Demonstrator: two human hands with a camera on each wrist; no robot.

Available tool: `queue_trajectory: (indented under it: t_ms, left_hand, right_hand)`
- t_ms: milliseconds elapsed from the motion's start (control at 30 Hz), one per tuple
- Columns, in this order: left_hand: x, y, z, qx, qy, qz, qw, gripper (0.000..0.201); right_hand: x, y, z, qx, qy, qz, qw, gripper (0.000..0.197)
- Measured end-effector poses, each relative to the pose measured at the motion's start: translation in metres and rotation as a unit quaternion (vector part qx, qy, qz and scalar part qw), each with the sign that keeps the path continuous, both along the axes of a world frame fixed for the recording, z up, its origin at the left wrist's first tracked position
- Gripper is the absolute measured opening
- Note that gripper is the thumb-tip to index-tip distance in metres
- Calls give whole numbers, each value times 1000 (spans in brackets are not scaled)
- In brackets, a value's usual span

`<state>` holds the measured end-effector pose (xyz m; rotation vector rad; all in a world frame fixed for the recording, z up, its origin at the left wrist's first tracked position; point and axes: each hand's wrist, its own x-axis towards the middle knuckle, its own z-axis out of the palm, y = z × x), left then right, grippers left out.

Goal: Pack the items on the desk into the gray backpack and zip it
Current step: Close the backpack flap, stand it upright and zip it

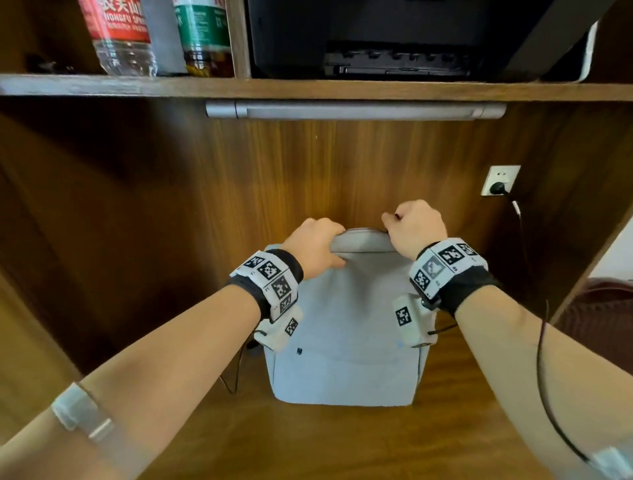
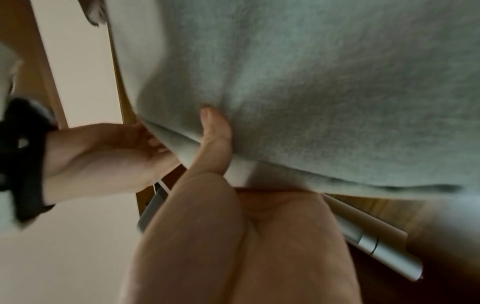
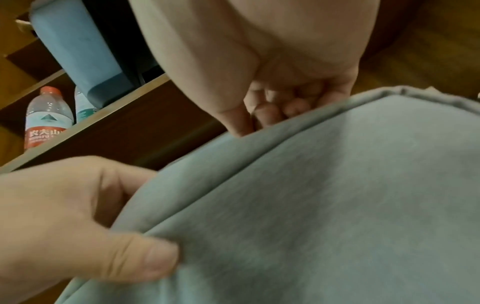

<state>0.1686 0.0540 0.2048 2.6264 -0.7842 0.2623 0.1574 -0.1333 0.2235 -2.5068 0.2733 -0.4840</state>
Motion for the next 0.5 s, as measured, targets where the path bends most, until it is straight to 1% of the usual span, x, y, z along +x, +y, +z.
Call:
queue_trajectory:
  t_ms: [33,67,100,133,167,200,233,267,300,333,367,400,433,467,500]
  left_hand:
    - [-1,2,2,-21,12,-9,1000,32]
    - [-1,8,7,-65,29,-15,997,45]
    - [-1,17,11,-135,46,-14,990,53]
    - [2,32,13,-228,56,7,972,51]
    - [6,49,10,-340,59,65,936,42]
    - [12,70,0,-437,69,143,885,29]
    - [17,89,-15,-492,111,222,834,20]
    - [19,104,-36,-487,165,281,811,16]
    - [16,112,-61,-460,232,300,803,16]
    - [16,117,-91,-420,290,312,801,18]
    - [12,117,-116,-426,341,321,774,20]
    - [9,114,-134,-463,384,317,733,18]
    - [5,110,-147,-490,395,317,710,18]
    - [5,108,-156,-510,392,314,699,24]
    - [4,106,-160,-536,400,309,677,29]
  right_hand:
    - [2,6,-4,-7,-10,-13,1000,39]
    - [4,8,-9,-13,-20,-34,999,37]
    - [5,7,-14,-17,-28,-53,998,34]
    - [7,4,-20,-13,-30,-65,997,34]
    - [8,-1,-25,-3,-27,-66,997,35]
    - [8,-8,-31,13,-22,-60,998,36]
    - [7,-14,-35,30,-18,-54,998,36]
    - [6,-19,-38,43,-20,-51,998,36]
    - [7,-22,-41,53,-25,-50,997,36]
    - [8,-22,-43,60,-28,-49,997,37]
    - [9,-21,-43,63,-30,-50,996,37]
    - [11,-20,-45,60,-31,-52,996,37]
    - [13,-19,-46,57,-31,-52,997,37]
    - [15,-19,-47,56,-30,-51,997,36]
    - [17,-20,-49,55,-29,-48,997,36]
